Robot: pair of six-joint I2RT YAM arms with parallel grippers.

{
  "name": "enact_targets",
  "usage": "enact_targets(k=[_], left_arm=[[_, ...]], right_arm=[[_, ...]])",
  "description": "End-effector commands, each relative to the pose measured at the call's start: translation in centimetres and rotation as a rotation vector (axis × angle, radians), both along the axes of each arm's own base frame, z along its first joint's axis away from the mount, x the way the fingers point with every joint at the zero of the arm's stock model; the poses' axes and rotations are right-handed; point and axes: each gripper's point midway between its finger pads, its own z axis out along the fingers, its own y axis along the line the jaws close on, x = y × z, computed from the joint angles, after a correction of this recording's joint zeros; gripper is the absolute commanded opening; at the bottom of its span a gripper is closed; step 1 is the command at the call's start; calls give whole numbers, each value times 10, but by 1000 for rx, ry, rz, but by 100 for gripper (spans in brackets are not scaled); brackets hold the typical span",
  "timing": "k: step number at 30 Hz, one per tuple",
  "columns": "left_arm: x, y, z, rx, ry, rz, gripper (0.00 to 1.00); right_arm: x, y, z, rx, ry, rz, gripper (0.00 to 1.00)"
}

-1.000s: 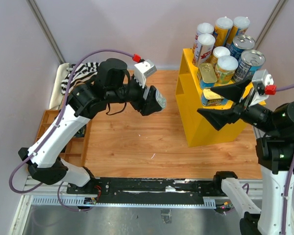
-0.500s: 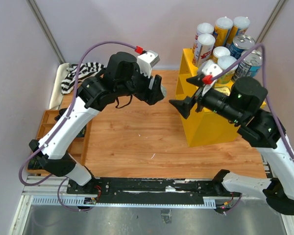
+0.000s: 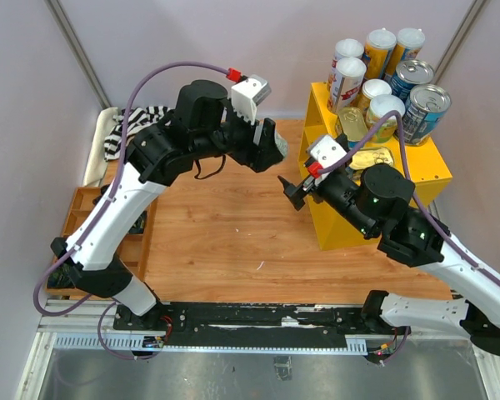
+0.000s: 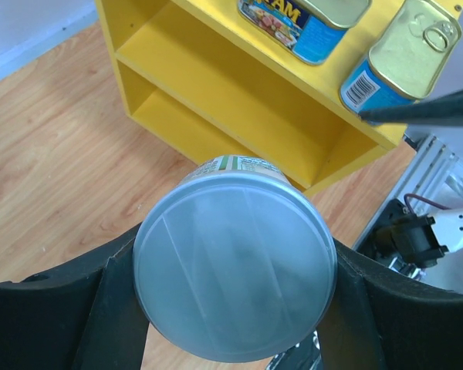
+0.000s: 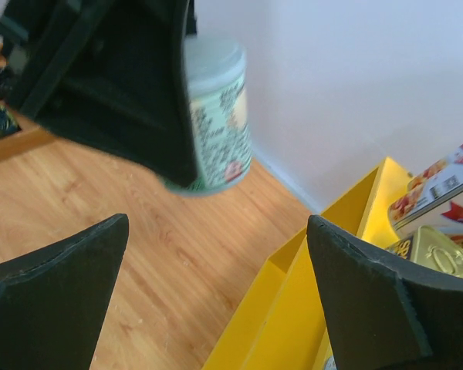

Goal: Place and organize the canned foods onto the counter
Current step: Place the canned food on the counter.

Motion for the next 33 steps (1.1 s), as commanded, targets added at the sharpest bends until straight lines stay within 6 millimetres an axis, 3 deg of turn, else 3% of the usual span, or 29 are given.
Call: enact_targets(k=[1, 8, 14, 22, 26, 31, 33], left_arm=[[-15, -6, 25, -101, -34, -70, 0], [-24, -12, 29, -135, -29, -125, 1], [-26, -10, 39, -167, -45, -121, 0], [-16, 6, 59, -203, -99, -14, 0], [-6, 13, 58, -188, -115, 41, 1], [1, 19, 57, -170, -131, 86, 1], [0, 19, 58, -174, -132, 86, 0]], right_arm=[[2, 3, 44, 126, -114, -13, 99], [5, 35, 44, 87, -85, 70, 99], [4, 48, 36, 63, -56, 107, 99], [-30, 64, 10, -8, 22, 321, 98], [-45, 55, 9, -20, 40, 376, 98], [-50, 14, 29, 92, -48, 289, 98], [-54, 8, 30, 89, -44, 290, 98]])
